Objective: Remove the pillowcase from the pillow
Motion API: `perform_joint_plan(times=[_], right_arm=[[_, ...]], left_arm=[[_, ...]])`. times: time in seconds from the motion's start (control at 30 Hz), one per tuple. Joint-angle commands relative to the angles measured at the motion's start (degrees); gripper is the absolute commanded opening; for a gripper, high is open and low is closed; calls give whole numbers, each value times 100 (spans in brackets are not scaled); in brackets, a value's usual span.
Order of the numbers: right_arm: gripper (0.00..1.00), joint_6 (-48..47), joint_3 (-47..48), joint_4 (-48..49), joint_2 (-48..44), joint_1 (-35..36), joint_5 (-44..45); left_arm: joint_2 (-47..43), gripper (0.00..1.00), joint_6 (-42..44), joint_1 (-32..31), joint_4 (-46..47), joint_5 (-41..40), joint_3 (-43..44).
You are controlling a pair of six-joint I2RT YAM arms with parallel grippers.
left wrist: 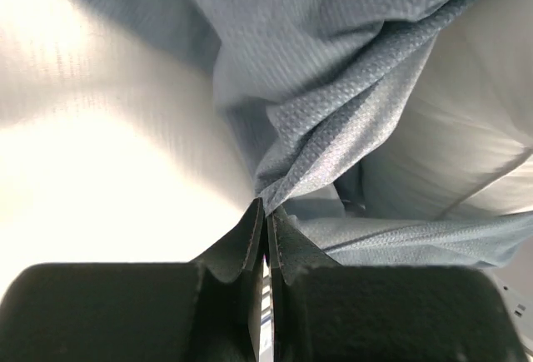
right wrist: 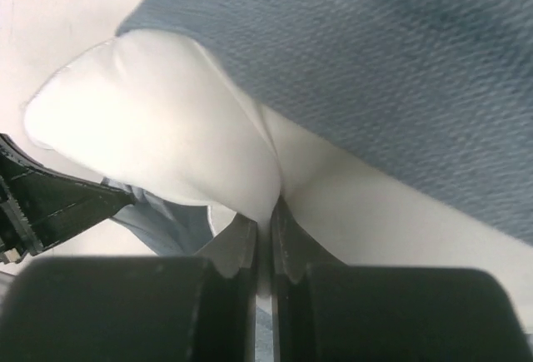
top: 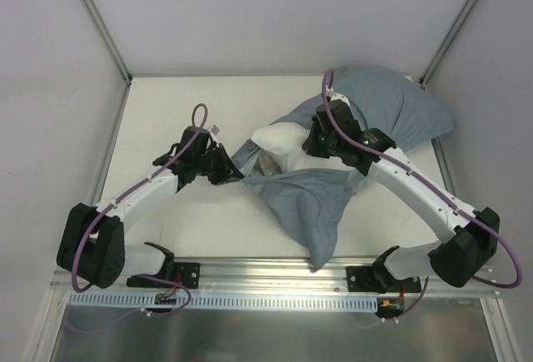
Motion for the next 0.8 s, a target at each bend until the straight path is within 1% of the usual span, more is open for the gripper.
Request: perform_joint_plan(times=[0.0, 0.07, 0.1, 0.13, 0.2, 0.23, 0.27, 0.43, 0.53, 0.6, 0.63, 0.73, 0.77], right_arm=[[1, -282, -238, 99, -226, -222, 596], [1, -204, -527, 63, -260, -222, 779], [1, -21, -859, 80, -348, -231, 894], [1, 60, -1028, 150, -462, -344, 921], [1, 253, -1310, 378, -831, -538, 632], [1, 236, -1302, 405, -928, -651, 579], [0, 201, -1233, 362, -1033, -687, 526], [1, -10, -135, 221, -1315, -820, 394], [1, -124, 454, 221, -1535, -890, 656], [1, -115, 596, 247, -1632, -1047, 797], [1, -81, 657, 247, -1684, -1083, 1077], [1, 147, 475, 335, -1685, -1346, 1194], [1, 322, 404, 448, -1641, -1408, 1176]], left_arm=[[-133, 0, 434, 202, -837, -644, -103], [-203, 0, 504, 211, -846, -679, -77], [-221, 0, 539, 211, -863, -714, -59], [-213, 0, 566, 211, -933, -810, -68], [-81, 0, 583, 264, -943, -820, -138], [6, 0, 583, 273, -943, -794, -147], [207, 0, 575, 273, -934, -750, -156], [902, 0, 671, 264, -916, -846, 2], [965, 0, 811, 264, -925, -855, 204], [991, 0, 882, 264, -925, -873, 459], [1026, 0, 961, 264, -925, -855, 555], [1403, 0, 1162, 281, -934, -811, 1029], [1500, 0, 1190, 308, -969, -820, 1335]])
